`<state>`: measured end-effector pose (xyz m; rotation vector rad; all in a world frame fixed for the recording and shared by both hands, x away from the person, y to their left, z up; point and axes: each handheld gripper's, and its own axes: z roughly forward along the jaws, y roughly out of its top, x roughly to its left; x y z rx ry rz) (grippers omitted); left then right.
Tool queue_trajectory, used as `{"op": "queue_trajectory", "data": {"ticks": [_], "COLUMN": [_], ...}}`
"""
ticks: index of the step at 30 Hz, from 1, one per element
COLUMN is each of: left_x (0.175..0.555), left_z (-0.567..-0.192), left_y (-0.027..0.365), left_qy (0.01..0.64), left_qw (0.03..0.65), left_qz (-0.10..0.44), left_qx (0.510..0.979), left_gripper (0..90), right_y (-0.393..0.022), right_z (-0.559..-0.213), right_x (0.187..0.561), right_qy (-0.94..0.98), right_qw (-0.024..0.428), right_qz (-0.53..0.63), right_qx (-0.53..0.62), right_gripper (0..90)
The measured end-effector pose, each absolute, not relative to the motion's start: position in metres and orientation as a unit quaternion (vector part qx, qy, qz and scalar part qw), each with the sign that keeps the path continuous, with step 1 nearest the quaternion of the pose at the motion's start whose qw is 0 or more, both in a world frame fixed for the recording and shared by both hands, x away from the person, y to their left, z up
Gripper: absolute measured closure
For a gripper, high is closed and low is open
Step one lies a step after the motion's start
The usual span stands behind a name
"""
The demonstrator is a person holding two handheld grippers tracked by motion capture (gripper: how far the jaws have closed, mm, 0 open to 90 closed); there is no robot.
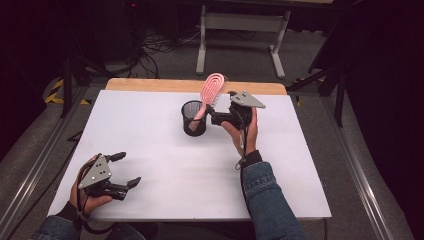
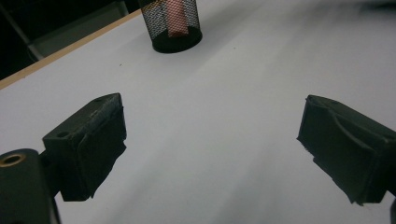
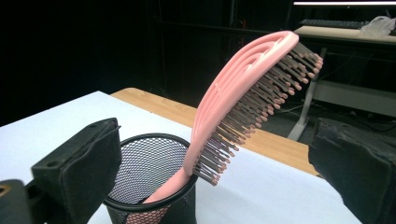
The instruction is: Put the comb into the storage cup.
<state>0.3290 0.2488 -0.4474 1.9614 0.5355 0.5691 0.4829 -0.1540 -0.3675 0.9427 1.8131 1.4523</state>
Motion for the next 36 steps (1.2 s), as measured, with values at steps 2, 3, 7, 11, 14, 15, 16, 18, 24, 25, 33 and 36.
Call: {"op": "queue_trajectory", "data": {"ticks": [2,3,7,11,14,15,16,18,24,25,33,36], "left_x": [0.329,0.329,0.329,0.329,0.329,0.329,0.329,0.329,0.329,0.329,0.328,0.328], "left_z": [-0.447,-0.447,-0.447,-0.448,-0.448,-0.448,-0.448,-0.448,-0.447,-0.447,-0.446,-0.446], "left_y": [0.249,0.249,0.249,0.249,0.248,0.248,0.248,0.248,0.248,0.248,0.247,0.247], "left_qy": [0.22,0.22,0.22,0.22,0.219,0.219,0.219,0.219,0.216,0.215,0.214,0.213], "left_qw": [0.492,0.492,0.491,0.491,0.49,0.49,0.491,0.49,0.491,0.491,0.492,0.491], "left_qz": [0.235,0.235,0.236,0.234,0.235,0.234,0.234,0.234,0.235,0.237,0.238,0.239], "left_qx": [0.809,0.809,0.809,0.81,0.81,0.81,0.81,0.81,0.811,0.81,0.81,0.81], "left_gripper": [8.6,8.6,8.6,8.6,8.6,8.6,8.6,8.6,8.7,8.7,8.7,8.7], "right_y": [-0.154,-0.154,-0.151,-0.149,-0.148,-0.148,-0.148,-0.149,-0.155,-0.156,-0.157,-0.158], "right_z": [-0.366,-0.366,-0.367,-0.37,-0.373,-0.374,-0.374,-0.374,-0.374,-0.374,-0.366,-0.363], "right_x": [0.48,0.479,0.475,0.47,0.465,0.463,0.461,0.459,0.451,0.449,0.435,0.43], "right_qy": [0.686,0.687,0.696,0.706,0.714,0.715,0.717,0.717,0.715,0.717,0.717,0.716], "right_qw": [0.315,0.317,0.329,0.336,0.339,0.34,0.341,0.347,0.342,0.346,0.355,0.353], "right_qz": [0.551,0.55,0.536,0.521,0.511,0.51,0.508,0.506,0.513,0.51,0.514,0.519], "right_qx": [0.355,0.354,0.346,0.343,0.338,0.336,0.334,0.331,0.328,0.327,0.309,0.305], "right_gripper": [3.0,3.0,2.9,3.0,3.1,3.1,3.1,3.2,3.2,3.2,3.2,3.4]}}
